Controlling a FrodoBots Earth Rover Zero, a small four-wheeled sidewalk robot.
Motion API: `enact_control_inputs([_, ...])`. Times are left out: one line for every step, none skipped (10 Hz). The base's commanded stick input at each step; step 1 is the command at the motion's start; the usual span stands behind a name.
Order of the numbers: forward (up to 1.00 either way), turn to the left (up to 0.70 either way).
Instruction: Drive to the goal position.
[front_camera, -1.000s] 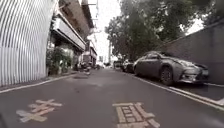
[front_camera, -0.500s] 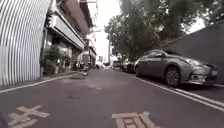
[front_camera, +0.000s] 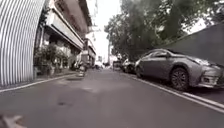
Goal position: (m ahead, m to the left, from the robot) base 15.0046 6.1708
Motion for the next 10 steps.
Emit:
enact_control_inputs([0.70, 0.00])
enact_control_inputs([0.70, 0.00])
enact_control_inputs([0.70, 0.00])
enact_control_inputs([0.70, 0.00])
enact_control_inputs([0.70, 0.00])
enact_control_inputs([0.70, 0.00])
enact_control_inputs([0.70, 0.00])
enact_control_inputs([0.70, 0.00])
enact_control_inputs([0.70, 0.00])
enact_control_inputs([0.70, 0.00])
